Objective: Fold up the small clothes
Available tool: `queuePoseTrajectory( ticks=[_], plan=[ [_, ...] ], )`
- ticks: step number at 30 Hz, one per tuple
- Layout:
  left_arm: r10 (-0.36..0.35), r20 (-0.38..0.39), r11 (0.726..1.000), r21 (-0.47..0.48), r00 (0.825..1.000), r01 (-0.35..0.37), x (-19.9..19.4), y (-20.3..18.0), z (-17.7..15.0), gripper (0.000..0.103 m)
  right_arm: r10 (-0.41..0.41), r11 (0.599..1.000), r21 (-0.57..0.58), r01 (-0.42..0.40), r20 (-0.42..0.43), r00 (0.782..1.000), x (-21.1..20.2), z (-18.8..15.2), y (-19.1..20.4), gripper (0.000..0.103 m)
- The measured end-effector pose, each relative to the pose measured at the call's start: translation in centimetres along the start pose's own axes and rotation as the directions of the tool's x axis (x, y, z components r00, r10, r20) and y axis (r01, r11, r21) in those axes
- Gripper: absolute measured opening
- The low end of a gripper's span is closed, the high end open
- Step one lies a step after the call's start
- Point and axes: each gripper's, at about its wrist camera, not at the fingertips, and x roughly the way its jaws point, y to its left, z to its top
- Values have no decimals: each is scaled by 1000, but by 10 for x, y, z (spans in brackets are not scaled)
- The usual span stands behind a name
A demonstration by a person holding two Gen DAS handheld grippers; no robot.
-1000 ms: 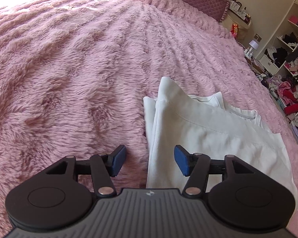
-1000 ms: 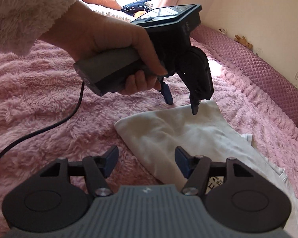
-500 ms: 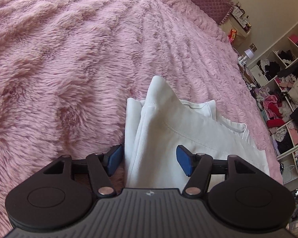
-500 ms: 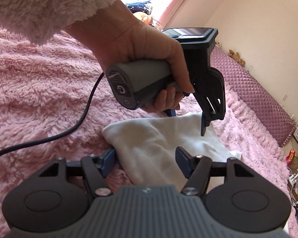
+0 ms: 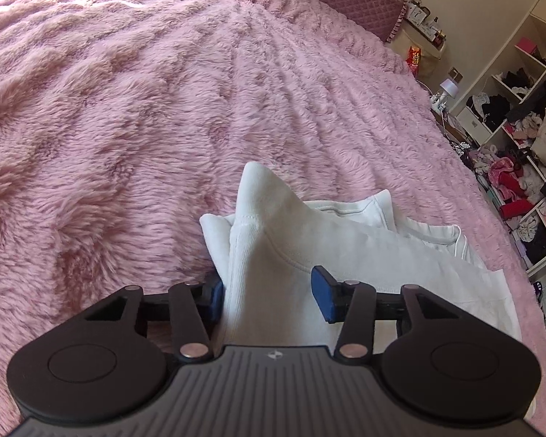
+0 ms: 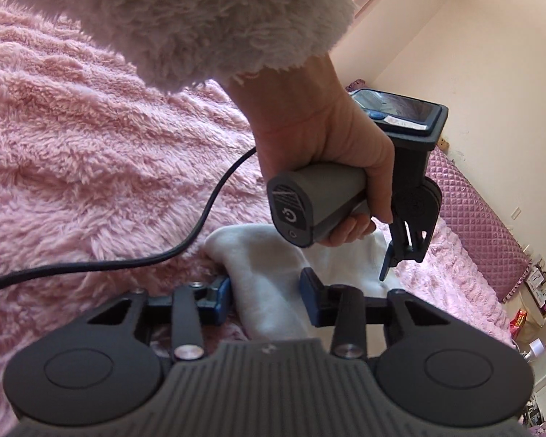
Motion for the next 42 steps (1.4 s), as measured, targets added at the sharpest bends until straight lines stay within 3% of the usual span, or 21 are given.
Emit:
queuePoseTrajectory(
  ticks=[8,9,10,12,16,23,30,42],
  plan=[
    [2,12,1000,-17,1000,-1,-5,6,1,26,-19,1000,-14,19,-3,1000,1,5,2,33],
    [1,12,1000,-15,1000,-1,-5,6,1,23,-10,1000,-7,10,-4,1000,-1,4,1,16],
    [2,15,1000,-12,1000,-2,-7,6,2,17,1,1000,2,-1,-7,1000,-3,3,0,6],
    [2,28,1000,-15,1000,-2,-11,5,2,14,3,1000,20,-3,-5,1000,-6,4,-3,2],
    [-4,38,1000,-17,999,4,-18,0,5,12,6,997,78,-5,-3,1000,-13,8,-15,0],
    [-69,44,992,-106,997,73,-36,-6,24,11,-29,979,202,23,24,999,-35,16,-46,0],
    [-150,38,956,-250,988,155,-48,-31,43,11,-112,945,314,93,44,993,-72,12,-83,0],
    [-234,5,965,-121,972,233,-23,-160,45,10,-288,798,543,262,-39,957,-149,-47,-168,0]
  ],
)
